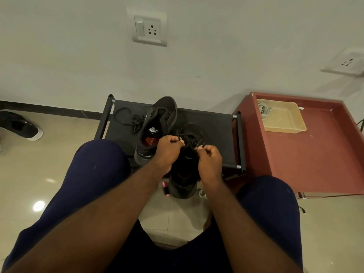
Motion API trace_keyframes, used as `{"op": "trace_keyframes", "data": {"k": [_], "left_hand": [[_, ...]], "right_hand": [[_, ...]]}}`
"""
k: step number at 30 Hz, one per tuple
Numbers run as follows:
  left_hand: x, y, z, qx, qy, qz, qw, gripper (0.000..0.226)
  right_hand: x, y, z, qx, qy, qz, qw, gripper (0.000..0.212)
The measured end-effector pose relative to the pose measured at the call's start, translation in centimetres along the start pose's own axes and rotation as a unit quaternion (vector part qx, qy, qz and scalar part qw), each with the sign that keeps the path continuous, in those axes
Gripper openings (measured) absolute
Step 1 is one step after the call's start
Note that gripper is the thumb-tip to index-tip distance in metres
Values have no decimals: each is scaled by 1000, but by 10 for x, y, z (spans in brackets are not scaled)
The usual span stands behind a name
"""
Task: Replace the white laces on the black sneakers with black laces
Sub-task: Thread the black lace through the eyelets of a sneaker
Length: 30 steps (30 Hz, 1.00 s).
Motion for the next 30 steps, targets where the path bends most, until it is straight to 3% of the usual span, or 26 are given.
{"op": "trace_keyframes", "data": {"k": [3,7,10,12,15,18,22,25,27,28,29,30], "left_hand": [[-42,-1,-20,88,29,-35,995,27],[-116,2,-58,188,-66,-137,970,40],[-156,-3,-69,184,-166,-188,950,67],[-155,-11,-61,147,-264,-171,938,78],[-101,-20,-34,108,-331,-79,934,69],[-30,-10,-15,109,-284,-14,952,44],[-4,0,-7,65,-195,-48,977,31],[-20,3,-10,57,-202,-110,971,23],[-27,3,-14,75,-218,-144,962,20],[-30,4,-17,90,-230,-160,956,18],[-33,4,-19,107,-240,-173,949,17],[-34,5,-21,124,-239,-182,946,15]], "right_hand": [[1,1,-5,19,-85,-22,996,10],[2,4,-2,41,-115,-48,991,16],[2,3,2,41,-123,-55,990,21],[2,2,2,42,-143,-65,987,19],[0,0,0,42,-160,-78,983,12],[-7,-3,-2,49,-170,-112,978,9],[-18,-3,1,30,-172,-161,971,8],[-13,-5,10,-9,-217,-168,961,9],[14,-9,27,-73,-157,-67,983,3],[41,-10,34,-102,-67,40,992,2],[74,-5,31,-104,40,174,978,5],[100,2,13,-63,151,300,940,10]]}}
Point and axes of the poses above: each hand's wrist, its own y-axis away from the middle knuckle, its own z-axis out of the back of the hand, x = y × z, the point moved 9 cm from there along -y, towards the middle knuckle, and after that the axes turned 9 degrees about y, right-handed, at the moved point
